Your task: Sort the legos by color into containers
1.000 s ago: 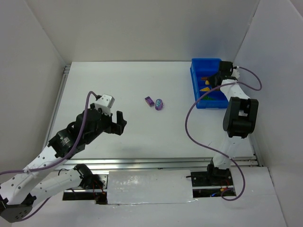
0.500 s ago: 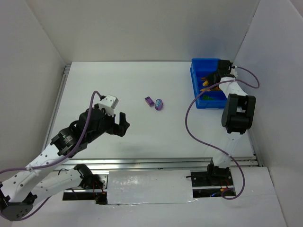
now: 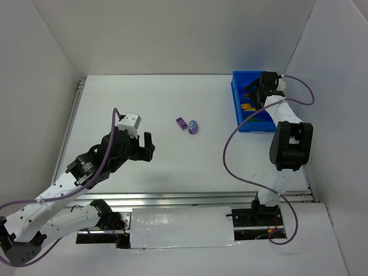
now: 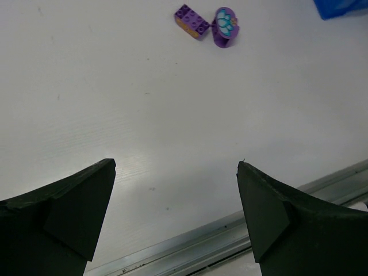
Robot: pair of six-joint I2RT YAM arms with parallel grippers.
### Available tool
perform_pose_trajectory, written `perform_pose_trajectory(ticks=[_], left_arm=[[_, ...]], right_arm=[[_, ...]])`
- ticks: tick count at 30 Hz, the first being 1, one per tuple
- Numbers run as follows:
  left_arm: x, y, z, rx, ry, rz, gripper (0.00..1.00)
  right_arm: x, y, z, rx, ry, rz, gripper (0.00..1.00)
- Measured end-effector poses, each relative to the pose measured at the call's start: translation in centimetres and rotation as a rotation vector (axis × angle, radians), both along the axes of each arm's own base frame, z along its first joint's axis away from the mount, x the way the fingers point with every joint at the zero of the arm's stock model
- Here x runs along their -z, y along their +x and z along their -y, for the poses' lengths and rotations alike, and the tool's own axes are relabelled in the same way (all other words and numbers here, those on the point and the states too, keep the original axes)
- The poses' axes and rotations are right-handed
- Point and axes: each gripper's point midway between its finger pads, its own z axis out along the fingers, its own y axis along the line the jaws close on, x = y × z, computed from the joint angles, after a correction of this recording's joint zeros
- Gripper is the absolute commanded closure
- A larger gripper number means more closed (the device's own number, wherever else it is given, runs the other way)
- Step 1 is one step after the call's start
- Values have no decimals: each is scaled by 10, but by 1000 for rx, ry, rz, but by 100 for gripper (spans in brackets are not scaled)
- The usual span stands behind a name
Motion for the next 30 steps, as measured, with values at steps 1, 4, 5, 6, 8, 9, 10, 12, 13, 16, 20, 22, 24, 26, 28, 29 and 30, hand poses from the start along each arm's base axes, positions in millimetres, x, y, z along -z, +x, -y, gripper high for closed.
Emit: perform_pose_trajectory(ticks=[1,4,5,6,8,9,10,12,13,16,20,22,24,26,28,29,30], left_arm=[[3,4,-4,-43,2,-10,0],[13,13,-12,-146,11,-41,1],[17,16,-14,-182,6,-55,1],[20,19,-17,-210,-1,-66,0],[27,23,-25,-278,-28,-89,0],[29,24,-30,-307,-37,-100,0],[32,26,-35,-337,-51,-112,0],[35,27,-43,-376,-61,-129,1],[36,27,-45,-383,-59,-136,0],[36,19,-43,-342,-36,-175,1],[11,13,-35,-250,-28,-175,0],[0,11,-37,-232,-30,-142,1],[-4,6,-44,-227,-16,-118,0],[-2,2,-50,-225,1,-100,0],[10,-2,-55,-226,24,-110,1],[16,-4,-57,-224,35,-119,0],[22,-5,-57,-219,50,-128,1]], right_arm=[[-11,-6,-8,-30,-28,13,15],[-59,-19,-51,-165,-124,91,14],[-77,-23,-73,-224,-155,129,14],[-94,-29,-95,-286,-185,164,15],[-119,-39,-142,-416,-231,211,15],[-128,-43,-166,-480,-248,227,15],[-131,-45,-189,-540,-262,227,15],[-123,-48,-221,-629,-289,201,15],[-114,-47,-233,-661,-304,174,15],[-63,-44,-254,-734,-354,31,18],[12,-47,-263,-789,-404,-171,21],[42,-58,-262,-810,-421,-262,21],[59,-67,-262,-827,-428,-320,21],[63,-71,-265,-838,-434,-336,21],[63,-75,-271,-851,-439,-336,21],[63,-76,-275,-857,-441,-334,21],[63,-78,-276,-862,-441,-335,21]])
